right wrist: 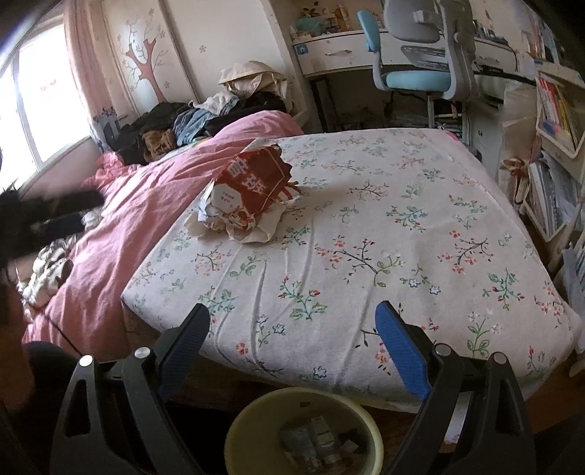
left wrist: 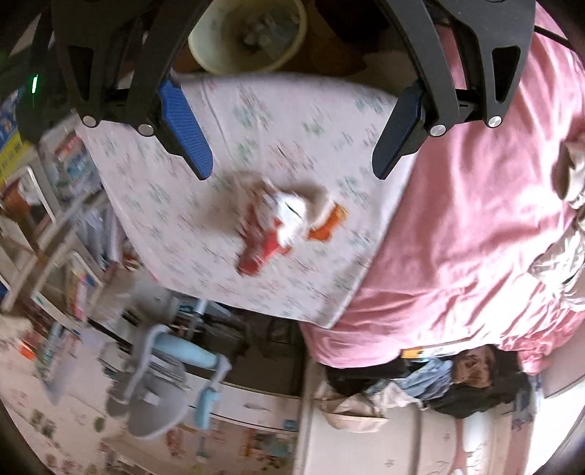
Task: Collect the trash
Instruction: 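Move both tools toward the red wrapper and tissues on the bed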
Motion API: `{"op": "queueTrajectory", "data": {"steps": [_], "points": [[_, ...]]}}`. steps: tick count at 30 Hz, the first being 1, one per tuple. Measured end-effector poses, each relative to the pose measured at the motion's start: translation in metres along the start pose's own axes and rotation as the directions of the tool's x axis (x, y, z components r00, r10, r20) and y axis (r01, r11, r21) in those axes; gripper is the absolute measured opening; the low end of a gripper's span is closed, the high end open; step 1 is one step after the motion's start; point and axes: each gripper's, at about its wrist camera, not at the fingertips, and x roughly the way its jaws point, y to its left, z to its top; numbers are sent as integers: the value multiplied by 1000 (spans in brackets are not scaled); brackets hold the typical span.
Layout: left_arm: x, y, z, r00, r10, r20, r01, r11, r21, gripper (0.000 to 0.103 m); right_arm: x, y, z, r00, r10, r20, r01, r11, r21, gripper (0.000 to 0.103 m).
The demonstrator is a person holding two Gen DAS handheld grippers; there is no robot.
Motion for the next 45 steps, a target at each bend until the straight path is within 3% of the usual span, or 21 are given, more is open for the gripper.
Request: {"op": "queueTrajectory", "data": {"steps": [9,19,34,45], "points": [[21,39,-4,999,22,-49,-27,994,-108,87,11,13,2,998,-56,-18,55,997,-60,90],[16,41,-5,999,-7,-32,4,995,-97,90,31,37,1,995,-84,-59,76,988,-134,90],[14,56,-4,998,-62,-33,56,986,-154,92,52,49,4,991,-95,-94,86,992,-93,90],[19,58,-4,998,-41,-44,34,986,-161,92,55,50,7,993,-72,-89,64,994,-83,90]]}}
